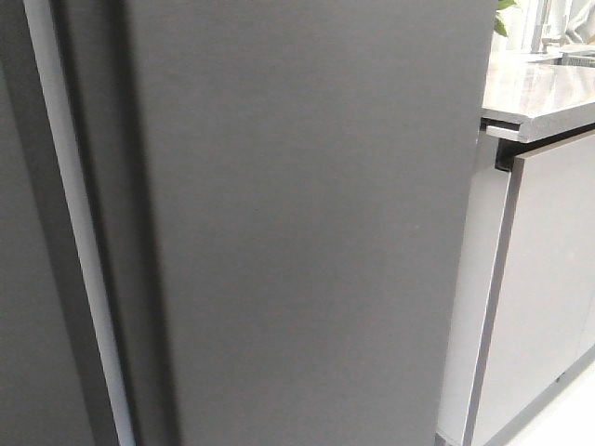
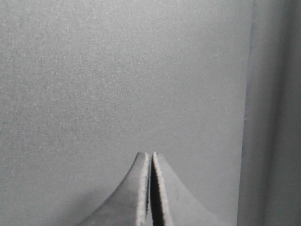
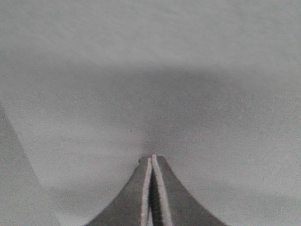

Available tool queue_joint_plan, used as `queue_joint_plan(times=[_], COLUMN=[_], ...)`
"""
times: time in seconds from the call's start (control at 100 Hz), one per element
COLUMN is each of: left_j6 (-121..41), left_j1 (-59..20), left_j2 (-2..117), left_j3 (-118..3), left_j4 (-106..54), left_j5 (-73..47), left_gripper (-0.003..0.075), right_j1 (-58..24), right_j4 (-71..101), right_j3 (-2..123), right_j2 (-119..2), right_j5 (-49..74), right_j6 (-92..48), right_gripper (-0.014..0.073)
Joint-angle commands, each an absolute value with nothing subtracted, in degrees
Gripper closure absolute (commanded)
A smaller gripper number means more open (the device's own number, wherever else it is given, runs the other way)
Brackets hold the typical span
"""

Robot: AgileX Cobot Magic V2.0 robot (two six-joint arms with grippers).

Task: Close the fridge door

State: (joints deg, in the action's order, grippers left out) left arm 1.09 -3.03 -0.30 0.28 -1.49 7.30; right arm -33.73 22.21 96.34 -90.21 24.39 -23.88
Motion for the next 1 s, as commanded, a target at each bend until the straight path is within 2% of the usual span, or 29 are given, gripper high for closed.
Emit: queue_joint_plan(times=[0.0,0.2,0.47,0.74,0.99], left_j6=[1.34,1.34,1.34,1.34,1.34], left_j1=[-2.85,-2.75,-2.75,-2.75,-2.75], left_j2=[-0.9,-0.9,-0.9,-0.9,-0.9], left_j3=[2.3,2.3,2.3,2.3,2.3], left_j4=[-1.72,-1.72,-1.72,-1.72,-1.72], left_j5=[11.46,11.46,11.46,11.46,11.46], left_gripper=[0.074,0.074,0.074,0.074,0.074], right_j1=[-33.51,-33.51,-33.17,-27.03,-24.04], right_j4=[22.84,22.71,18.89,11.77,4.87], right_j3=[100.62,102.74,102.74,100.45,86.58], right_j2=[-92.86,-96.94,-92.95,-81.66,-63.19], right_j5=[18.4,18.27,22.13,30.56,32.64], right_j6=[-24.64,-24.64,-24.64,-18.82,-13.92], right_gripper=[0.0638,0.0638,0.0638,0.0637,0.0637])
